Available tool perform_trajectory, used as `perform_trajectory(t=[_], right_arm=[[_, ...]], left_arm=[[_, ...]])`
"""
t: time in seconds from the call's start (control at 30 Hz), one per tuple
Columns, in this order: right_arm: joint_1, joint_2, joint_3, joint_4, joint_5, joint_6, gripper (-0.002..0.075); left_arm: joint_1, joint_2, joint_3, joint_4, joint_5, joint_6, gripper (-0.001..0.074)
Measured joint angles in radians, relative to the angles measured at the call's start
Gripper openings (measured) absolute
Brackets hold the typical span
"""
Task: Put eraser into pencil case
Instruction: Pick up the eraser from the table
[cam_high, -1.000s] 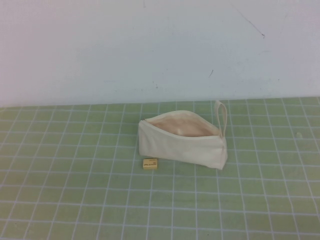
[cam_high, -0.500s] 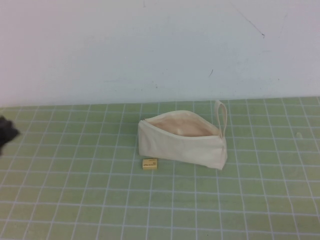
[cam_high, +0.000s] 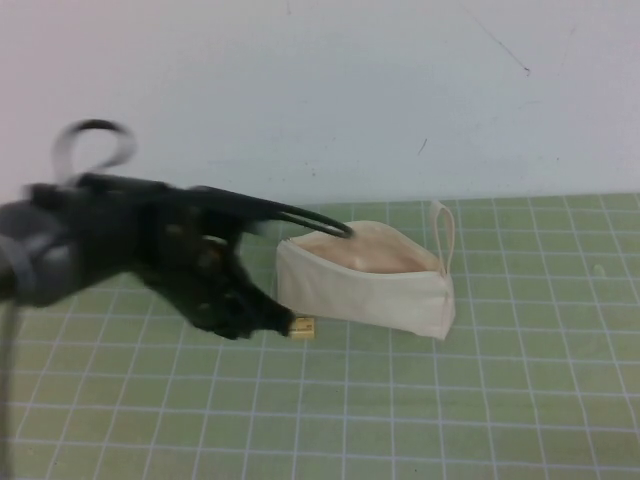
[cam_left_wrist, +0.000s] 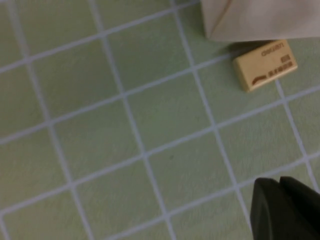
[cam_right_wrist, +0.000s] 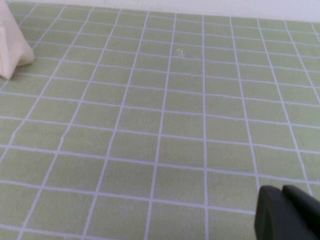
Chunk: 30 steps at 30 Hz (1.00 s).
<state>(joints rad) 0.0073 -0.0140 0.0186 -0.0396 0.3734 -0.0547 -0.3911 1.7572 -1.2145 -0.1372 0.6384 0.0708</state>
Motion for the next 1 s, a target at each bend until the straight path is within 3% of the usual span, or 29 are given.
perform_trajectory(t=[0.17, 0.5, 0.6, 0.8, 1.0], right_arm=[[0.0, 0.0, 0.0, 0.0, 0.0, 0.0, -0.0001], [0.0, 0.0, 0.0, 0.0, 0.0, 0.0, -0.0001], [0.0, 0.0, 0.0, 0.0, 0.0, 0.0, -0.0001], [0.0, 0.0, 0.0, 0.0, 0.0, 0.0, -0.0001], [0.0, 0.0, 0.0, 0.0, 0.0, 0.0, -0.0001]], left_arm=[[-0.116, 0.153, -0.133, 0.217, 0.059, -0.186, -0.0001], [-0.116, 0.174, -0.149, 0.122, -0.008, -0.23, 0.0015], [-0.113, 0.176, -0.155, 0.105, -0.036, -0.23, 0.0118], [-0.113, 0.211, -0.159, 0.095, -0.07, -0.23, 0.0486], [-0.113, 0.267, -0.161, 0.099, -0.127, -0.261, 0.0469]])
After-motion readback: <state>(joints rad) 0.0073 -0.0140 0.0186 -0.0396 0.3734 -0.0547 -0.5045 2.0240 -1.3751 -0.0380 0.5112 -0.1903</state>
